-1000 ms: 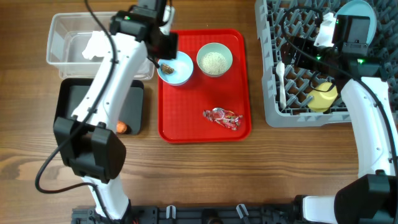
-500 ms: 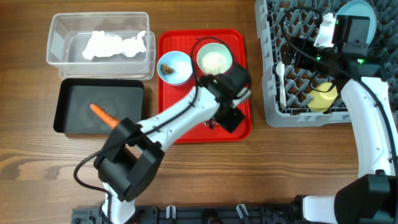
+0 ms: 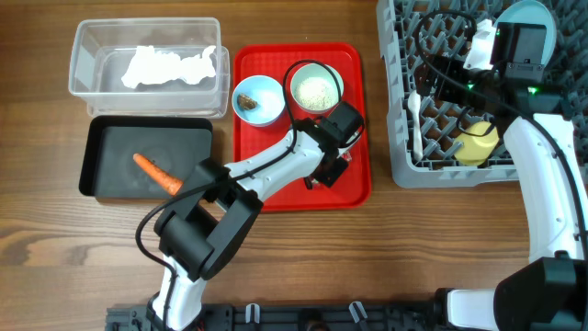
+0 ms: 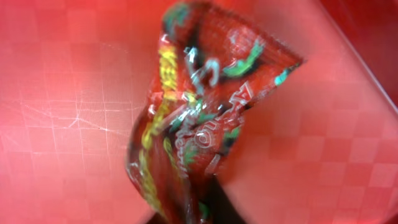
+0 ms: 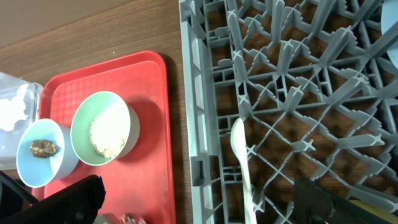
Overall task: Sort waste into correct bins and load items into the dishwasher rack
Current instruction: 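Drop the candy wrapper into the clear plastic bin with the left gripper, then grasp the blue bowl with the brown item using the left gripper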
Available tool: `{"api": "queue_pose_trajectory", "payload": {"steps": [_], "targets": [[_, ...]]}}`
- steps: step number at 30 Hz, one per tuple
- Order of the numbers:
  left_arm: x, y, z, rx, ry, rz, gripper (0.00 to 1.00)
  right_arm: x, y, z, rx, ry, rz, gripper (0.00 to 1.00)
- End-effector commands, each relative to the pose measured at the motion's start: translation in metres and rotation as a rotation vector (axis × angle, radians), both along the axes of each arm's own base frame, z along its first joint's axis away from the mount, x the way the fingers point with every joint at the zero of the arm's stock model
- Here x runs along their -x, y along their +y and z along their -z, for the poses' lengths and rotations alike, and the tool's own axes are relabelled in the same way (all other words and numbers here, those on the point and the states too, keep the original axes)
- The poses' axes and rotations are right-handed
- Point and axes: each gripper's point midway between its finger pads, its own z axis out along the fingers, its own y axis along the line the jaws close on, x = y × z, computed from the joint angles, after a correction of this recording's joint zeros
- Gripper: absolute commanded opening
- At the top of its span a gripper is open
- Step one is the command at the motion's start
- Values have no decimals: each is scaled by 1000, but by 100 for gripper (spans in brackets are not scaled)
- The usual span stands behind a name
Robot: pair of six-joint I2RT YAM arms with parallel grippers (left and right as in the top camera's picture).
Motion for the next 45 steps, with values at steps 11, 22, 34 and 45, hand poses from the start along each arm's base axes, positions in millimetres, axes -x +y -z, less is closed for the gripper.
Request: {"api": "queue_pose_trajectory", "payload": {"steps": [11, 22, 34, 45], "targets": [[-122, 137, -161, 124, -252, -603, 4, 0, -2, -2, 20, -9, -4, 100], [-214, 283, -119, 153, -387, -927, 81, 0, -2, -2, 19, -8, -3, 99], [-177, 171, -136, 225, -274, -516, 99, 0, 2, -3, 0, -8, -16, 100], [-100, 79, -100, 143, -98, -300, 78, -1, 4, -2, -6, -9, -21, 100]]}}
